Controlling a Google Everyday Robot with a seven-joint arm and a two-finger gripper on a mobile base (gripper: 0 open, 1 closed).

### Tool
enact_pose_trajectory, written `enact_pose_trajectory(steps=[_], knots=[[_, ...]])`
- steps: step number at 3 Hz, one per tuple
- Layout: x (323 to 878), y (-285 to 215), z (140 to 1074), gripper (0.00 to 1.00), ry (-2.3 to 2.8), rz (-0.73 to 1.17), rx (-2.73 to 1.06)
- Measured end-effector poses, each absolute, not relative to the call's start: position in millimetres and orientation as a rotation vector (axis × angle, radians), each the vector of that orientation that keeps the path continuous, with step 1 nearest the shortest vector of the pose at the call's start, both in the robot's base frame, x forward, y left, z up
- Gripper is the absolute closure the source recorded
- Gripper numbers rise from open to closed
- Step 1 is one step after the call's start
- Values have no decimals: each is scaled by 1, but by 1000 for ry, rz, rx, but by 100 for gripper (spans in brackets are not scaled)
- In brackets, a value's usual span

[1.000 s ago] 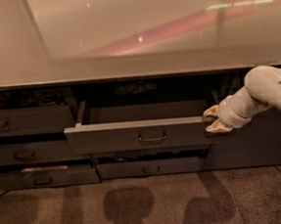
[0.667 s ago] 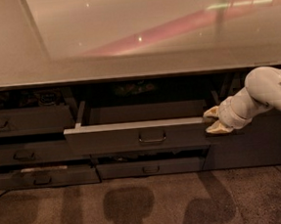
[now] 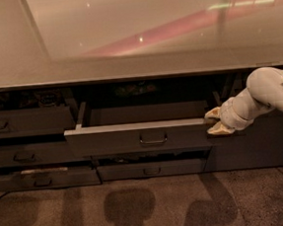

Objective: Open top drawer

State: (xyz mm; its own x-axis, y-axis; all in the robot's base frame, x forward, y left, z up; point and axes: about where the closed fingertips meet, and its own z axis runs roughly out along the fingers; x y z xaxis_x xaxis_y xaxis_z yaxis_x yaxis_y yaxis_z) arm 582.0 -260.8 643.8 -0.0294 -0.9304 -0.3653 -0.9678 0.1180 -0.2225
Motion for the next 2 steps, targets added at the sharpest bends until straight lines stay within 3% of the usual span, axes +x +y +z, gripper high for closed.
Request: enact_pose_trajectory(steps=[2], knots=[[578, -255, 662, 34, 1976, 107, -1833]])
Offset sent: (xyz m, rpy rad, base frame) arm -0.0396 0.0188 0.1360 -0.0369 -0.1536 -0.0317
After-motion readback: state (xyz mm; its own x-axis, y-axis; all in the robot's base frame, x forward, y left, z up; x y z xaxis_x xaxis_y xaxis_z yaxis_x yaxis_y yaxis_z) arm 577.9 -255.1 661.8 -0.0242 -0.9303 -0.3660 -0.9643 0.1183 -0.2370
